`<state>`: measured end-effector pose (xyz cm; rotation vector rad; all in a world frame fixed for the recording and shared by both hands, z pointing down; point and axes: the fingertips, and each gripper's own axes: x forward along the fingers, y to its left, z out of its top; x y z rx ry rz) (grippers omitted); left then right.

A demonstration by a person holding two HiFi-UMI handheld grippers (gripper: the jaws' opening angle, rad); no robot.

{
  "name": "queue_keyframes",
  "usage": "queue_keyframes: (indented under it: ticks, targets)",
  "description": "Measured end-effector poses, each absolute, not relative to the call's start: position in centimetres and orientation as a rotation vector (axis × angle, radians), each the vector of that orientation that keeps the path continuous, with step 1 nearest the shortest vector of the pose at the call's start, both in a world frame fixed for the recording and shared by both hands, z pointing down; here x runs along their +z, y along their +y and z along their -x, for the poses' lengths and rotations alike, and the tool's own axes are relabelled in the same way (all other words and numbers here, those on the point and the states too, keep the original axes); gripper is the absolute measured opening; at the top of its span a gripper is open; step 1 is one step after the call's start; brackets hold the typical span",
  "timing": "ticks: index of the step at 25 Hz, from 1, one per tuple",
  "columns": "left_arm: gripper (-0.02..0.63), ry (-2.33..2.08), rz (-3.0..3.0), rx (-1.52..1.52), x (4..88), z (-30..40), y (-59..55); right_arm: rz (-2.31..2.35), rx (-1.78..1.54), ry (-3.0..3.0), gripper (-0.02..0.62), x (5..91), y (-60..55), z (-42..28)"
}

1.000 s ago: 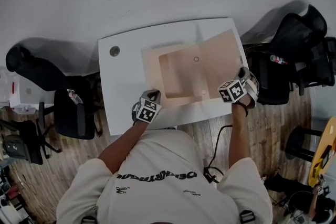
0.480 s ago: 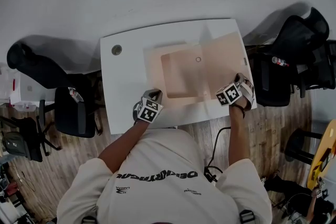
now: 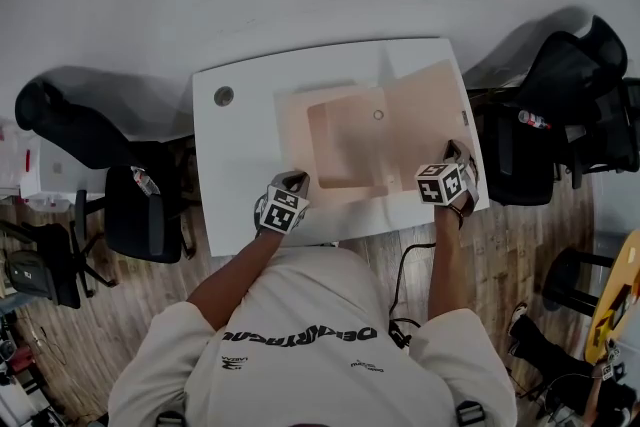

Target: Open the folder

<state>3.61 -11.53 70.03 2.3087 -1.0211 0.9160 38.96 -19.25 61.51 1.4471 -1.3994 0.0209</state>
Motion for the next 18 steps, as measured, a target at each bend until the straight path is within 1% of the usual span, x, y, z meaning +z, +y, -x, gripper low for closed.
queue_keyframes:
  ticks: [9,18]
  targets:
    - [-0.001,-1.038,-2.304,0.777,68.0,-3.5,-11.9,-1.679,0.145,-1.587,-0.005,57.8,-19.0,-35.3]
    - [-0.002,-1.09,-2.311,0.503,63.8,-3.2,-12.8,-1.884,0.267,-1.753,-0.003,56.0,-17.7,-32.7]
